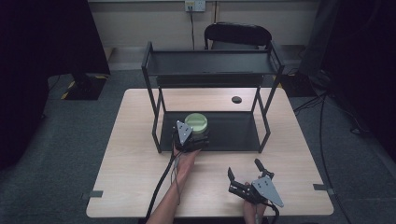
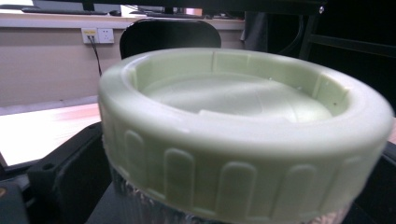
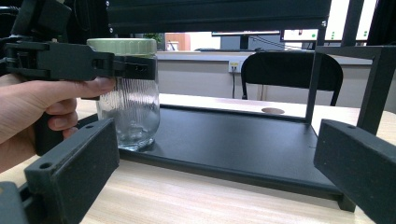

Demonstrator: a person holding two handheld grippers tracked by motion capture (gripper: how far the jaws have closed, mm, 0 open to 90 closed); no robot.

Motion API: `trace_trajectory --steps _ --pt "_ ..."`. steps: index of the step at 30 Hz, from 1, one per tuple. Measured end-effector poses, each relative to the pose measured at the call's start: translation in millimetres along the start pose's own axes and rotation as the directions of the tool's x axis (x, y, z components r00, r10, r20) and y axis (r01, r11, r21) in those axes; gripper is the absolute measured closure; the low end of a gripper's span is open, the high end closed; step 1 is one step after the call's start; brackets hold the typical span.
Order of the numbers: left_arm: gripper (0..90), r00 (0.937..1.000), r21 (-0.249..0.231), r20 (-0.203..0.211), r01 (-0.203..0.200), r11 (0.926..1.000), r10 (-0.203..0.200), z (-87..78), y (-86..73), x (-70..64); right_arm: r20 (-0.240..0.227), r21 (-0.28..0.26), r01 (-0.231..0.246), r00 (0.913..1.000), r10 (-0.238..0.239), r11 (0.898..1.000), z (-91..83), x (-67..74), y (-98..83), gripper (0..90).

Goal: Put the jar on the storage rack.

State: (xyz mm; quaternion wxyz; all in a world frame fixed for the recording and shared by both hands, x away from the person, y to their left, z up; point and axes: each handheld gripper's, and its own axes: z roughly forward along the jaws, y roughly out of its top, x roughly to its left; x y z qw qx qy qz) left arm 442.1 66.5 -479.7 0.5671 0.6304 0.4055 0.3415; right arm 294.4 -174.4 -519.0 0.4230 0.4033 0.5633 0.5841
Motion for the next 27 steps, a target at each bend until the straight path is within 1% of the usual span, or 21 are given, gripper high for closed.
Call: trace_trajectory --steps 3,6,10,14,17,21,24,27 --pt "0.2 1.0 -0.01 0.001 0.004 0.9999 -0.004 -1.0 0.8 -0.2 0.0 0.001 0.0 1.0 0.0 1.0 0.0 0.0 0.0 0.0" --pt "0.3 1.0 -0.01 0.0 -0.003 1.0 0.003 -2.6 1.7 -0.5 0.001 0.001 0.0 1.0 0.0 1.0 0.1 -0.1 0.0 0.0" --pt "0.3 1.0 -0.017 0.0 0.005 0.9998 -0.005 -5.3 3.5 0.4 0.002 0.001 -0.001 1.0 0.001 1.0 0.1 -0.1 0.0 0.0" --pt "0.7 1.0 -0.032 0.005 0.002 0.9995 -0.002 -8.1 5.8 1.0 0.003 0.001 0.0 1.0 0.0 1.0 0.2 0.0 0.1 0.0" --pt "0.9 0.9999 -0.033 0.003 -0.013 0.9994 0.013 -10.9 6.9 0.8 0.006 0.003 -0.002 1.0 0.002 1.0 0.4 -0.3 0.1 0.0" --pt "1.0 1.0 -0.037 0.001 -0.009 0.9993 0.009 -12.5 7.3 1.7 0.01 0.001 0.001 1.0 -0.001 1.0 0.3 0.0 0.0 0.0" --pt "1.4 0.9997 -0.043 -0.007 -0.026 0.9987 0.025 -13.6 7.6 2.1 0.01 0.0 0.001 0.9999 -0.001 1.0 0.3 0.0 0.0 0.0" --pt "1.6 0.9995 -0.045 -0.008 -0.031 0.9985 0.031 -15.1 8.3 2.3 0.011 0.001 0.001 0.9999 -0.001 1.0 0.2 0.1 0.0 0.0"
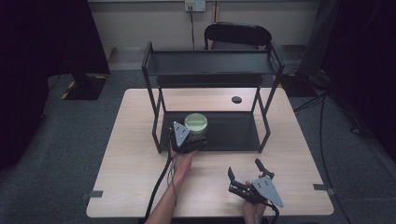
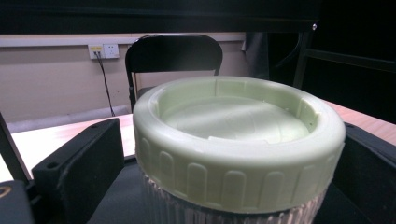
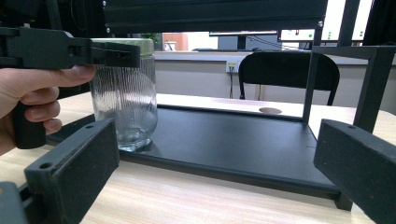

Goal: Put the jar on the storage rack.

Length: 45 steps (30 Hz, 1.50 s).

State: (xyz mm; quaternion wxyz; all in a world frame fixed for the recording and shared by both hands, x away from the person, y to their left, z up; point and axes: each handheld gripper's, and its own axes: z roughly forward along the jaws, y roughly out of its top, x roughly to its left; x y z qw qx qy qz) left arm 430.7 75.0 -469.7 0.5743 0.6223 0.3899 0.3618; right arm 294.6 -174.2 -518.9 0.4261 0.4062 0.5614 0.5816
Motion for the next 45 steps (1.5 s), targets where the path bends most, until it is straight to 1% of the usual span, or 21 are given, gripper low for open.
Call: trace_trajectory --steps 9,14,16,21,27,33,37,42,45 --pt "1.1 0.9998 -0.023 0.0 -0.019 0.9995 0.019 -5.9 6.0 0.9 0.001 0.0 0.0 1.0 0.0 1.0 0.0 0.0 0.0 0.0" --pt "0.8 1.0 -0.006 0.0 -0.003 1.0 0.003 -7.0 5.7 1.2 0.004 0.001 0.0 1.0 0.0 1.0 0.0 0.1 0.0 0.0" --pt "0.8 1.0 -0.004 0.0 -0.004 1.0 0.004 -7.4 5.9 1.1 0.004 0.001 0.0 1.0 0.0 1.0 0.0 0.1 0.0 0.0" --pt "0.7 0.9999 -0.002 0.011 0.012 0.9999 -0.012 -10.2 7.3 2.9 0.007 0.001 0.0 1.0 0.0 1.0 0.0 0.2 0.0 0.0" --pt "0.5 0.9998 0.0 0.015 0.014 0.9999 -0.014 -12.6 8.1 3.8 0.007 0.001 0.0 1.0 0.0 1.0 0.0 0.2 0.0 0.0" --pt "0.3 0.9996 -0.005 0.015 0.026 0.9996 -0.026 -15.6 9.9 5.4 0.007 -0.01 -0.007 0.9999 0.007 1.0 -0.8 -0.4 -0.2 0.0" --pt "0.4 0.9996 -0.01 0.013 0.026 0.9996 -0.026 -17.4 11.2 5.7 0.006 -0.001 -0.001 1.0 0.001 1.0 -0.1 0.0 0.0 0.0" --pt "0.2 0.9993 -0.016 0.028 0.027 0.9995 -0.027 -19.4 12.5 5.8 -0.017 -0.001 0.001 0.9998 -0.001 1.0 0.0 -0.6 0.0 0.0" --pt "0.2 0.9994 -0.031 0.029 0.017 0.9994 -0.016 -22.5 15.2 4.7 -0.019 -0.002 -0.001 0.9998 0.001 1.0 0.0 -0.7 -0.1 0.0"
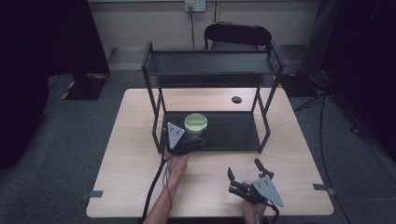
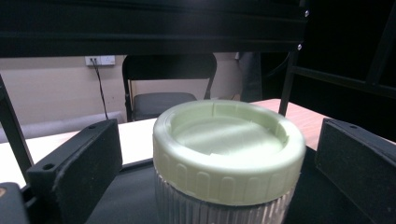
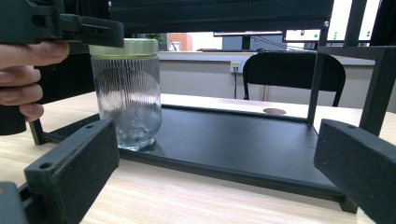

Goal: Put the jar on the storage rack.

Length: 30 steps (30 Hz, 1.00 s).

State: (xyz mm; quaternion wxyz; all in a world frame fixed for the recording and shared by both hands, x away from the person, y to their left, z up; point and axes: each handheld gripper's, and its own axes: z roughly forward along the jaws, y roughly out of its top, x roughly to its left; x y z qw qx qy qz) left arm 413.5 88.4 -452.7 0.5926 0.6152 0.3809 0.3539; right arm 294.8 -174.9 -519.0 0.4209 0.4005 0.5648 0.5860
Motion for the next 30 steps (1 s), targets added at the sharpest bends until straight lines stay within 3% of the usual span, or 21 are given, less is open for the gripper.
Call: trace_trajectory --steps 10,30 --pt "0.2 0.9999 -0.011 -0.013 0.004 0.9999 -0.004 -7.7 5.6 2.0 0.029 0.001 0.001 0.9996 -0.001 1.0 0.1 0.7 0.0 0.0" --pt "0.0 0.9991 -0.02 -0.026 0.032 0.9993 -0.033 -16.8 11.1 5.5 0.038 -0.003 -0.01 0.9992 0.01 1.0 -0.1 -0.1 0.1 0.0"
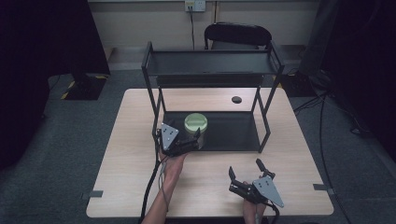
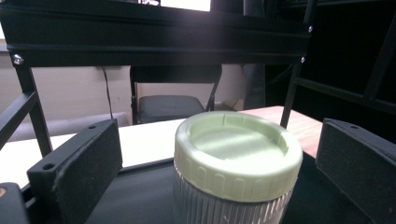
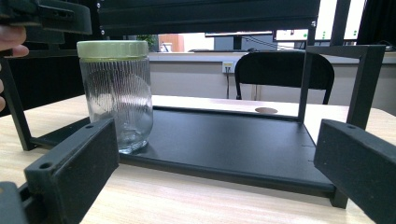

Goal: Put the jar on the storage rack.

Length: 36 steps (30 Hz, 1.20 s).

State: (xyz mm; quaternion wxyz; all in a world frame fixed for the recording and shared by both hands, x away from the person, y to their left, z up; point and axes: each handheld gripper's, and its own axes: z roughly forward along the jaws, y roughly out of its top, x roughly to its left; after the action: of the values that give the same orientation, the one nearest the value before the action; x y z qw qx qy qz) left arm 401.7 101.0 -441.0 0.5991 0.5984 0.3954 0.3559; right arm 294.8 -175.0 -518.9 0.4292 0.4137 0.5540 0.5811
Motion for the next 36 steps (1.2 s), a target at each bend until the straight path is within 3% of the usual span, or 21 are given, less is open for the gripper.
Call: trace_trajectory --steps 14,21,30,36 --pt "0.0 0.9998 -0.013 -0.016 -0.014 0.9998 0.014 -7.7 5.1 0.0 -0.007 0.004 0.005 1.0 -0.005 1.0 0.3 0.3 0.1 0.0" --pt "0.0 0.9997 0.002 -0.005 -0.022 0.9997 0.022 -12.8 5.9 -2.0 -0.009 0.003 0.007 0.9999 -0.007 1.0 0.2 0.4 0.0 0.0" --pt "0.0 1.0 -0.019 0.001 -0.008 0.9998 0.008 -21.6 10.2 0.1 -0.006 0.003 0.008 1.0 -0.008 1.0 0.3 0.5 0.0 0.0" --pt "0.0 0.9997 -0.025 -0.003 -0.024 0.9994 0.024 -27.4 12.4 -2.2 -0.005 0.003 0.008 1.0 -0.008 1.0 0.3 0.4 0.0 0.0"
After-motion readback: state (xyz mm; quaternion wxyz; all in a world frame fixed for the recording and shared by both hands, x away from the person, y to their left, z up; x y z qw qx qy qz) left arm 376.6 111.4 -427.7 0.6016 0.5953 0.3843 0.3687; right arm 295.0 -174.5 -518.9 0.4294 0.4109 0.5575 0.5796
